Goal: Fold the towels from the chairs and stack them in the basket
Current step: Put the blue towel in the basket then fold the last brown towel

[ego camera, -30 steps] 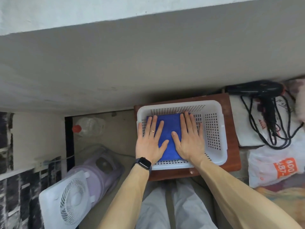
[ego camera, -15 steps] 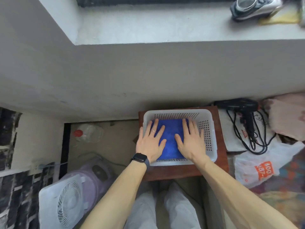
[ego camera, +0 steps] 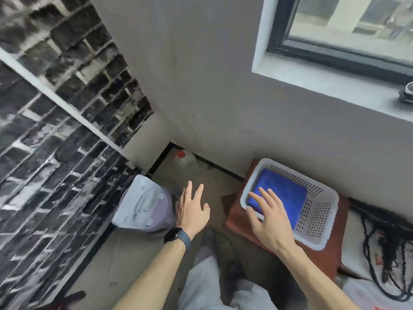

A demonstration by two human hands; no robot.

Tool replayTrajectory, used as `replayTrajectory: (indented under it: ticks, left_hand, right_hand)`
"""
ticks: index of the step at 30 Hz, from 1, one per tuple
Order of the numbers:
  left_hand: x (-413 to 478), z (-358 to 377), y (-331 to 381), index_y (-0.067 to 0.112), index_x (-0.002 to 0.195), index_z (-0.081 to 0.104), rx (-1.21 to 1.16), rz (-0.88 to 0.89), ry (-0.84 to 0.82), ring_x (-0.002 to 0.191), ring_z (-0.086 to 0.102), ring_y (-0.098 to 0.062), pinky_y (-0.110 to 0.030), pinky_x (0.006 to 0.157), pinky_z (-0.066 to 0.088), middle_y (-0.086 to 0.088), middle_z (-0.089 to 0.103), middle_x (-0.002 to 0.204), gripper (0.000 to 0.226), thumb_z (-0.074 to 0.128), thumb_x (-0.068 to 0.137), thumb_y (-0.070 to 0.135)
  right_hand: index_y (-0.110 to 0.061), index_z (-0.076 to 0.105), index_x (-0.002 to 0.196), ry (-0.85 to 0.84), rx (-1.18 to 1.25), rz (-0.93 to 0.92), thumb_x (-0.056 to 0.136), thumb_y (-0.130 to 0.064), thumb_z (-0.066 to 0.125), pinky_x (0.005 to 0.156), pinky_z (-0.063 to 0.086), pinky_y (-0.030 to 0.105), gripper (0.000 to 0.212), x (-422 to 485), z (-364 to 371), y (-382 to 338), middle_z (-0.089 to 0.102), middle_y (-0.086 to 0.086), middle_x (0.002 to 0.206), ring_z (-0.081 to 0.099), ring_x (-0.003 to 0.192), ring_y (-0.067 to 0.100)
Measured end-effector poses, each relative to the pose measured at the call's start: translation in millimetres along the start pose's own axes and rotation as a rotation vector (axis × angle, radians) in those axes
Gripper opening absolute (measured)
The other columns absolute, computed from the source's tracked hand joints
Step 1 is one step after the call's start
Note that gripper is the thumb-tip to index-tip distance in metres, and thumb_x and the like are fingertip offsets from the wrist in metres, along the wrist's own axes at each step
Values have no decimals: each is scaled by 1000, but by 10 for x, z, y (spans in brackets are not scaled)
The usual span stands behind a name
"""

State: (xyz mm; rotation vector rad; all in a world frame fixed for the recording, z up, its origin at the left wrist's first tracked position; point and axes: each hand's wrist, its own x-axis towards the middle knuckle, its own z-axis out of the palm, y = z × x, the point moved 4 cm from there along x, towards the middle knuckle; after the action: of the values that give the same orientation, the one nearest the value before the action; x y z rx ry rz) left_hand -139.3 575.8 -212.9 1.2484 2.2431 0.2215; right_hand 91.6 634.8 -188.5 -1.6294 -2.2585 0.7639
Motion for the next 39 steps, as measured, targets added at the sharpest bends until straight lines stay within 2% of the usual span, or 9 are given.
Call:
replayTrajectory:
  ticks: [5,10,15,18,24,28,34,37,39]
  left_hand:
    - [-940,-248,-991,31,155,29,-185,-270,159,151,16,-26,-43,120,22,0,7,167,63,53,96,32]
    - [-2105,-472,-2022,27,154,33,-300,-549,433,150,21,-28,-40,120,20,-5,14,165,62,55,96,29]
    - [-3552,-515,-3049,32,153,33,-362,-863,649,150,20,-23,-37,120,23,-3,18,165,63,54,94,34]
    - [-4462,-452,-3593,32,153,35,-380,-1031,729,147,26,-27,-37,119,26,-3,21,164,66,58,91,32]
    - [-6028,-396,-4570,28,152,37,-393,-1276,839,146,29,-30,-44,119,29,-10,28,161,63,59,93,36]
    - [-6690,-560,-5066,29,152,36,-392,-1331,901,146,29,-30,-48,118,30,-9,30,161,63,58,94,37]
    - [-7040,-965,-5816,29,152,35,-385,-1339,966,149,24,-28,-47,120,26,-7,28,162,63,59,94,38]
    - [-6986,-1225,-6199,32,153,32,-396,-1300,998,150,20,-27,-47,120,26,-4,25,163,62,56,96,38]
    - [-6893,-1435,-6455,33,153,31,-382,-1264,1015,151,18,-26,-46,121,25,-3,23,163,62,55,97,38]
  right_hand:
    - [-27,64,133,-124,-35,-404,93,-50,48,117,32,39,49,-92,269,-1099,57,1,144,39,143,24]
    - [-22,68,127,-313,-61,-774,90,-45,53,116,29,30,45,-526,860,-2195,63,5,137,48,136,29]
    - [-16,74,105,-474,-35,-1126,89,-36,54,102,45,38,32,-1555,1500,-3380,70,9,123,61,119,39]
    - [-17,72,109,-610,-28,-1271,91,-44,47,108,44,42,41,-2317,1922,-4023,68,7,126,55,126,35]
    - [-29,64,127,-734,10,-1457,96,-49,47,109,43,50,41,-3737,2587,-5170,64,-3,135,50,134,27]
    - [-30,60,133,-781,4,-1472,97,-47,49,111,41,46,41,-4297,2812,-5780,61,-4,139,46,137,23]
    - [-33,59,129,-797,46,-1442,94,-49,47,107,45,40,40,-4623,3108,-6580,64,-8,131,53,129,20]
    - [-25,59,122,-776,59,-1406,96,-36,57,97,46,37,29,-4668,3269,-6983,69,2,111,60,109,25]
    - [-19,58,125,-761,23,-1365,97,-32,59,93,43,36,31,-4642,3455,-7248,68,9,109,58,108,29]
